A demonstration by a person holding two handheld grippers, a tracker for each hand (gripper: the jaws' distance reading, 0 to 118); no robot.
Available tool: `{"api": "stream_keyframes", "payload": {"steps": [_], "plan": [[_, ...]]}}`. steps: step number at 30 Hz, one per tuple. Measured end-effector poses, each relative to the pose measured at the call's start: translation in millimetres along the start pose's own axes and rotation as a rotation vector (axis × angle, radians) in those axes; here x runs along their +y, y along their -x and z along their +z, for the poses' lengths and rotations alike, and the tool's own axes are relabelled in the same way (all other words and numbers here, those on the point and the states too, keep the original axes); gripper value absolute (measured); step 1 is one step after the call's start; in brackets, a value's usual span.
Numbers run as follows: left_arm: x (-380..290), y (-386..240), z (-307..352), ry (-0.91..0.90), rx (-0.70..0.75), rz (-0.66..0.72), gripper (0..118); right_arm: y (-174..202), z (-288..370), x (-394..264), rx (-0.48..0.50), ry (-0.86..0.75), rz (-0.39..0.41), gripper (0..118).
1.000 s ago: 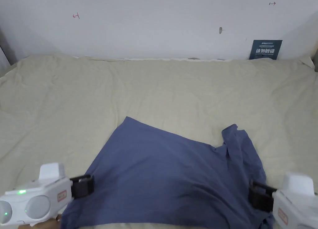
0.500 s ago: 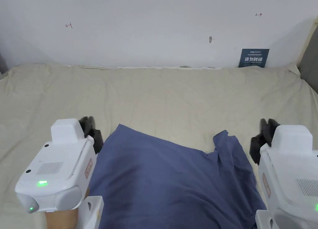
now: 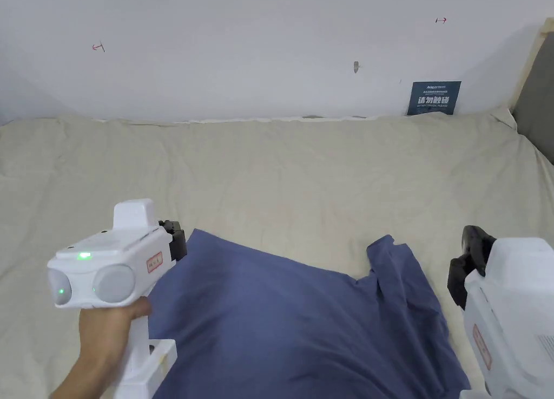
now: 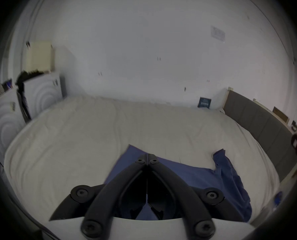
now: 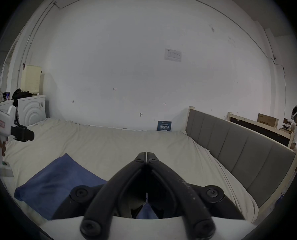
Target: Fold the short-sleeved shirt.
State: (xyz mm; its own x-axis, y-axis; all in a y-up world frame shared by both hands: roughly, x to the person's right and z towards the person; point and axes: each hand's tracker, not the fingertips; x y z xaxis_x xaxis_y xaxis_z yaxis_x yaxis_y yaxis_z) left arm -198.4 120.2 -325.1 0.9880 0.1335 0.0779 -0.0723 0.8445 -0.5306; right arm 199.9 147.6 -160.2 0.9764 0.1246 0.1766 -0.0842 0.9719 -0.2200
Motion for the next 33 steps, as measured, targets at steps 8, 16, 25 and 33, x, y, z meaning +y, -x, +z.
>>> {"api": "stream_keyframes", "payload": {"steps": [8, 16, 25, 33], "plan": [[33.0, 18.2, -152.9, 0.239, 0.000, -0.116, 2, -3.7, -52.9, -16.0, -0.028, 0.077, 0.001, 1], [10.8, 38.0, -275.3, 0.435, 0.115, -0.114, 118, -9.6, -101.4, -40.4, -0.076, 0.166, 0.002, 1], [-16.6, 37.2, -299.3, 0.459, 0.133, -0.143, 69, -21.4, -129.9, -68.1, -0.103, 0.286, 0.006, 1], [-7.9, 16.2, -266.8, 0.347, 0.087, -0.208, 2, -37.3, -180.7, -97.3, -0.049, 0.522, -0.156, 62]]}}
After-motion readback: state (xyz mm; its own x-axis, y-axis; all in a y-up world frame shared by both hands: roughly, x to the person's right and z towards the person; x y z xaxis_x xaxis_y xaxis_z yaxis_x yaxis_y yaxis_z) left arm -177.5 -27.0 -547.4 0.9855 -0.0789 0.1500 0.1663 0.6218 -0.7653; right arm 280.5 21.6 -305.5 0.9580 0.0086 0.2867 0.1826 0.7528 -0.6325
